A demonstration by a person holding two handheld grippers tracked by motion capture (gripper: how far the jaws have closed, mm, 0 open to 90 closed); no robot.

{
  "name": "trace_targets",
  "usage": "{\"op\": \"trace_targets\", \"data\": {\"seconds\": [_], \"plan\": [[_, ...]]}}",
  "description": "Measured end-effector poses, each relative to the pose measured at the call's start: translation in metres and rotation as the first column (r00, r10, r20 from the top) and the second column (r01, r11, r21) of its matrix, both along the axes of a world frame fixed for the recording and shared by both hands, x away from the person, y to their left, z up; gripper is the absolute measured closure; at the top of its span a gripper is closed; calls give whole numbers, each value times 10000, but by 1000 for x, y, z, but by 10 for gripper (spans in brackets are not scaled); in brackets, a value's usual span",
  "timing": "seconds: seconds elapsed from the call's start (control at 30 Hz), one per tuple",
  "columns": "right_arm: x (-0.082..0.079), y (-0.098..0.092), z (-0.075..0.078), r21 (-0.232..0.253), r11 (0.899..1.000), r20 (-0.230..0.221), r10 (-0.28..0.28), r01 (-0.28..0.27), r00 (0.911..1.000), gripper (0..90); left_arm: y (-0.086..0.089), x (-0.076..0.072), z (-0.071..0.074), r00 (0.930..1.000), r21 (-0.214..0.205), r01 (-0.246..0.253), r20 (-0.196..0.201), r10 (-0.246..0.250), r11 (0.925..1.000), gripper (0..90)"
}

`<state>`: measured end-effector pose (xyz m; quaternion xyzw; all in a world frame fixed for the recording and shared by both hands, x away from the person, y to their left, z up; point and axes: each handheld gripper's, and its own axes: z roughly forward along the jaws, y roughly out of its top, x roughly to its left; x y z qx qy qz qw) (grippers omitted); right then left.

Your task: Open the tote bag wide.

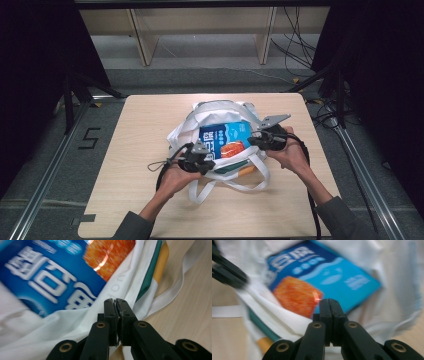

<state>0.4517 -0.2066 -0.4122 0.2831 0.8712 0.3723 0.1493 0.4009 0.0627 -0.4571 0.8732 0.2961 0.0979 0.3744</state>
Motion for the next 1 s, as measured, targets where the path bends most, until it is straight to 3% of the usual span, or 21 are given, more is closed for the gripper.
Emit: {"op": "trace_targets", "data": {"seconds": [0.03, 0.07, 0.13, 0.17, 0.2, 0.23, 0.33, 0.47, 0.5, 0.53, 0.6, 0.67, 0.73, 0.77, 0.8, 0.83, 0.87, 0.93, 1.0], "plan": [[-2, 3, -2, -97, 9997, -92, 201, -202, 9998, 900, -7, 0, -7, 9999, 228, 51, 164, -55, 9997, 872], [-4, 10, -10, -266, 9988, -216, 400, -405, 9990, 900, -11, 0, -12, 9998, 112, -147, 96, 146, 9998, 893], [-7, 18, -23, -487, 9971, -724, 556, -592, 9958, 900, -15, 2, -16, 10000, 377, 56, 43, -57, 9993, 893], [-9, 21, -27, -668, 9957, -1038, 574, -645, 9929, 900, -14, 2, -16, 10000, 219, -36, -56, 37, 9998, 893], [-11, 25, -37, -858, 9919, -1004, 850, -938, 9913, 900, -11, 2, -13, 9999, 14, -1, -142, 1, 10000, 893], [-14, 26, -42, -1091, 9887, -1249, 893, -1032, 9881, 900, -8, 1, -10, 9998, -262, 18, -208, -24, 9997, 893], [-14, 20, -46, -752, 9915, -1461, 944, -1062, 9848, 900, 4, 4, 7, 9996, -575, -216, 143, 224, 9981, 893], [-11, 17, -24, -94, 9971, -825, 747, -758, 9938, 900, 24, 26, 35, 9951, -860, -825, 476, 868, 9929, 887], [-7, 15, -16, 117, 9977, -445, 675, -670, 9967, 900, 28, 33, 40, 9909, -668, -1112, 690, 1157, 9916, 881], [-3, 12, -6, 27, 9981, -229, 610, -609, 9979, 900, 33, 41, 45, 9884, -481, -1321, 686, 1353, 9901, 876], [7, 9, 7, 205, 9996, 230, 178, -182, 9996, 900, 42, 54, 49, 9815, -533, -1763, 663, 1796, 9829, 870], [22, 3, 16, 157, 9997, 621, -216, 207, 9978, 900, 55, 65, 56, 9684, -483, -2288, 905, 2324, 9723, 862], [38, -4, 20, 227, 9969, 494, -768, 758, 9958, 900, 69, 71, 58, 9457, -1219, -2986, 957, 3107, 9466, 859], [47, -8, 18, 323, 9952, 516, -940, 925, 9942, 900, 77, 75, 57, 9341, -1219, -3300, 1010, 3424, 9361, 862], [55, -13, 15, 308, 9937, 228, -1087, 1080, 9938, 900, 83, 80, 52, 9250, -740, -3574, 1094, 3638, 9310, 867], [64, -17, 8, 259, 9894, -82, -1430, 1432, 9897, 900, 86, 86, 44, 9226, -158, -3733, 982, 3730, 9276, 869], [72, -20, 0, 162, 9851, -142, -1709, 1712, 9852, 900, 88, 92, 34, 9191, 56, -3884, 748, 3869, 9215, 869], [83, -25, -18, -113, 9762, -306, -2168, 2165, 9757, 900, 92, 101, 15, 9067, -154, -4192, 451, 4194, 9078, 878], [85, -30, -32, -155, 9741, -809, -2262, 2257, 9707, 900, 98, 106, 5, 9045, -290, -4259, 119, 4264, 9043, 890]]}}
